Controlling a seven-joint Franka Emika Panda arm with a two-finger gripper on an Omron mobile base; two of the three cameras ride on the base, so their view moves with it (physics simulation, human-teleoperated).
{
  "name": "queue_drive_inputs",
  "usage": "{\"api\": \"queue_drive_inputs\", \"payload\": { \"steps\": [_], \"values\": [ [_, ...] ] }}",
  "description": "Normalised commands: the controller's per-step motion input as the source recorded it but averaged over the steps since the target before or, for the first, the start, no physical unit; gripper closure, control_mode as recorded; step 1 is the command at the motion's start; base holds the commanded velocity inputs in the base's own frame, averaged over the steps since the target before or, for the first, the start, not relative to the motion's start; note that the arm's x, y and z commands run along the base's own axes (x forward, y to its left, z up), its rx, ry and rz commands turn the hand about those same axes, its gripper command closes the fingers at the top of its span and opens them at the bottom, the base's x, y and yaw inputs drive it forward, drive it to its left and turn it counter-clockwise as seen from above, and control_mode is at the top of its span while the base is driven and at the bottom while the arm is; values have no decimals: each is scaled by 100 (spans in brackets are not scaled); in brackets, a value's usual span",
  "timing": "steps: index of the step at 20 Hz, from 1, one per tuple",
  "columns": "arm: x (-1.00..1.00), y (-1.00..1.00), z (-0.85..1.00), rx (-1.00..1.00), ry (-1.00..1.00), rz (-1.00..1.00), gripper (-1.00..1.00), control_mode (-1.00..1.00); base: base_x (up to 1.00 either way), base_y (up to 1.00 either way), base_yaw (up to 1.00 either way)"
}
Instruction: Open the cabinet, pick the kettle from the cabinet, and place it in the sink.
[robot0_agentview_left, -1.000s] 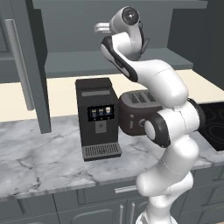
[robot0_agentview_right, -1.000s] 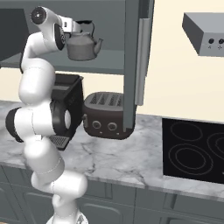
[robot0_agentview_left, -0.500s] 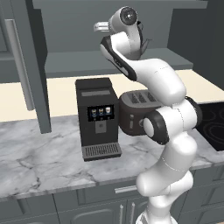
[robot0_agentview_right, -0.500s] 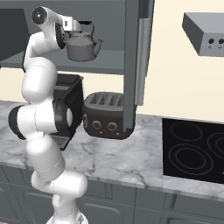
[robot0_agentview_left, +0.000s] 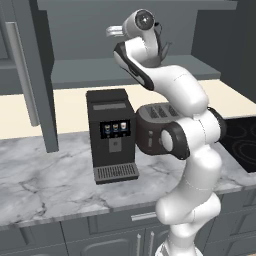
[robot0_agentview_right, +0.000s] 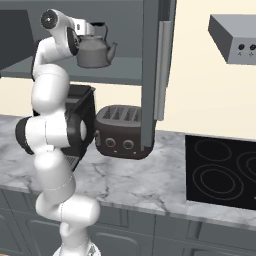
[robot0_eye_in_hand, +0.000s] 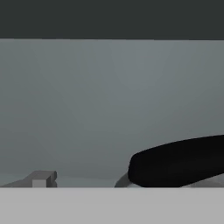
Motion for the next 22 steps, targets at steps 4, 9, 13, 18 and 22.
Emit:
{"api": "queue_drive_inputs", "payload": {
  "steps": [4,9,13,18,22],
  "values": [
    [15,1,0,-1,0,0,-100,-100,0,0,0],
    [8,3,0,0,-1,0,-100,-100,0,0,0],
    [1,3,0,0,-1,0,100,-100,0,0,0],
    [0,0,0,0,0,0,100,-100,0,0,0],
    [-4,1,0,0,-2,0,100,-100,0,0,0]
  ]
}}
